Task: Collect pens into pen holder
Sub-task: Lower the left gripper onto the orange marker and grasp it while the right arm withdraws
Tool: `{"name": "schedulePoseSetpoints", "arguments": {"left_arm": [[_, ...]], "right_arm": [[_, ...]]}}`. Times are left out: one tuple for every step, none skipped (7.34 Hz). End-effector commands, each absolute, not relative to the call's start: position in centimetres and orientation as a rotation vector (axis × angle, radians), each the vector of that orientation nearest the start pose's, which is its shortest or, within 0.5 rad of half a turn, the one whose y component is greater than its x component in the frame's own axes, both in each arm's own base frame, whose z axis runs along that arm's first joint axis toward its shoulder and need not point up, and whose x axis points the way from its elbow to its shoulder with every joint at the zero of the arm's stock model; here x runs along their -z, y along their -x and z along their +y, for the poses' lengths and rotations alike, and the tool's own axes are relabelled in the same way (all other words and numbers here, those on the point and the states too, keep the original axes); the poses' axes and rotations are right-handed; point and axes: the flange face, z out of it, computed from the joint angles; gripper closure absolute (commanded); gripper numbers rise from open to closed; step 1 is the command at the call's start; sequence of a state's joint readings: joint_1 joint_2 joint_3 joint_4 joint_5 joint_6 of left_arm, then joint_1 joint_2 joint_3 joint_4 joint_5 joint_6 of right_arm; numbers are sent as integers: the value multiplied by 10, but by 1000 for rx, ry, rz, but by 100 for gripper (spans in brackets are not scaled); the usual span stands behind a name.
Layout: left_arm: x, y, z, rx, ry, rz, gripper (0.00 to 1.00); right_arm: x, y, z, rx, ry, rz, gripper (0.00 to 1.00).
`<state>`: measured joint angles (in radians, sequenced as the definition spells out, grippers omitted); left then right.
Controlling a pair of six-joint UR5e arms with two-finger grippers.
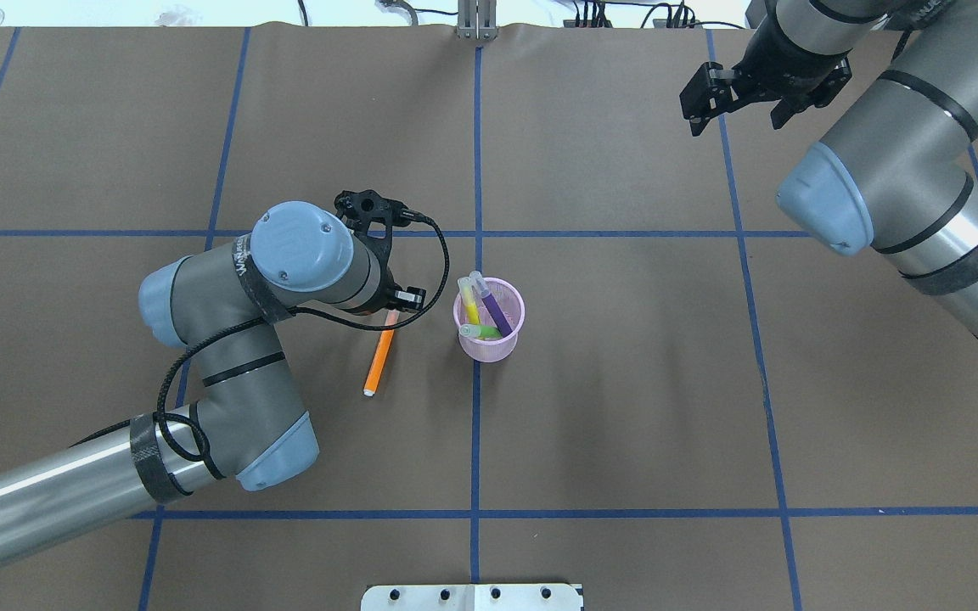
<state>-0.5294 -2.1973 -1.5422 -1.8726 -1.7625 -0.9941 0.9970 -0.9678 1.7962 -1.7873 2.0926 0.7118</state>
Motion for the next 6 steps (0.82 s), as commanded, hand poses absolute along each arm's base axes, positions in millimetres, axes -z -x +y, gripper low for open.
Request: {"name": "schedulePoseSetpoints", "arguments": {"left_arm": [[-271,-558,-456,-133,-314,852,54],[-271,-562,-452,-138,-310,854,54],[-270,-566,-446,-147,-306,857,55],[-271,-568,-443,-146,-300,857,55],[-271,-570,-440,-148,-298,858,58],[-272,-570,-440,-150,-298,857,62]], "right_arm": [[-237,275,-581,27,-179,-758,0],[-237,275,-581,27,-180,-757,0],[-238,275,-581,26,-178,-756,0],[-238,275,-581,27,-180,-757,0],[-238,275,-581,27,-180,-757,0],[-238,275,-581,27,-180,-757,0]]}}
